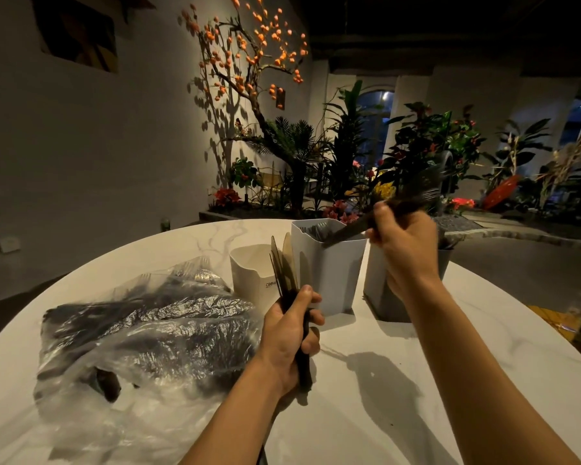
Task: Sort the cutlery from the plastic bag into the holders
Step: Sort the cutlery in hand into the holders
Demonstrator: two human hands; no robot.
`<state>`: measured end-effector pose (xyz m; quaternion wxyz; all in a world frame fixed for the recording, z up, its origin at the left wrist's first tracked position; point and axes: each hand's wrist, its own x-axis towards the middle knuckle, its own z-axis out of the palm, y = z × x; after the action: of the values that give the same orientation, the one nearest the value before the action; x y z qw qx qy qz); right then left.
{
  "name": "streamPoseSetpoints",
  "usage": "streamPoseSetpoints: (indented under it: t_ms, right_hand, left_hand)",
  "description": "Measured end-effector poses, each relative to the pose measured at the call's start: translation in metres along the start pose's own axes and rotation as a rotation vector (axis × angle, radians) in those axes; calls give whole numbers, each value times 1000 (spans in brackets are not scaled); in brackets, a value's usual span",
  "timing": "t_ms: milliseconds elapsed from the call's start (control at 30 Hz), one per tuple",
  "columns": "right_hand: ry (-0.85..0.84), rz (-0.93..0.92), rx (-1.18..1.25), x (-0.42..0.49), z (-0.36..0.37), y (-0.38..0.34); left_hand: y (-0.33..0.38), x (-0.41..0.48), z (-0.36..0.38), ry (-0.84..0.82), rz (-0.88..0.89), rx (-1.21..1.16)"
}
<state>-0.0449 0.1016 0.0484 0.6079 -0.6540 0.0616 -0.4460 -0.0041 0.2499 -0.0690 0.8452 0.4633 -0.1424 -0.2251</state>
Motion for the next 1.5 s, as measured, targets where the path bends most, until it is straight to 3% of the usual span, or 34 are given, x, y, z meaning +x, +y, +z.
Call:
streamPoseSetpoints:
  t_ms: [100, 400, 533, 633, 767, 933, 967, 1000, 1067, 1167, 1367, 1500]
  right_hand:
    - [68, -84, -38, 9, 0, 4]
    - [-220, -226, -633, 5, 11, 32]
    - [-342, -24, -1123, 22, 28, 23]
    - [-389, 97, -1209, 22, 35, 16]
    - [-333, 67, -1041, 14, 28, 24]
    - [41, -328, -685, -12, 20, 28]
    - [50, -349, -677, -18, 19, 26]
    - [-13, -295, -695, -23, 19, 24]
    - [-295, -16, -747, -36, 24, 18]
    - [-614, 300, -634, -52, 29, 21]
    - [-546, 341, -304, -53, -5, 33]
    - [-539, 327, -208, -57, -16, 42]
  left_hand:
    - [-1, 2, -1, -13, -26, -10]
    - [-1, 0, 0, -23, -49, 39]
    - [2, -1, 1, -27, -70, 45]
    - [2, -3, 3, -12, -81, 21]
    - [4, -4, 4, -9, -88, 28]
    - [6, -4, 5, -6, -118, -7]
    - [6, -5, 6, -15, -125, -24]
    - [6, -6, 6, -27, -129, -32]
    - [6, -8, 7, -50, -126, -21]
    - [4, -13, 11, -61, -76, 29]
    - [5, -21, 13, -142, -151, 105]
    - [3, -21, 15, -149, -127, 180]
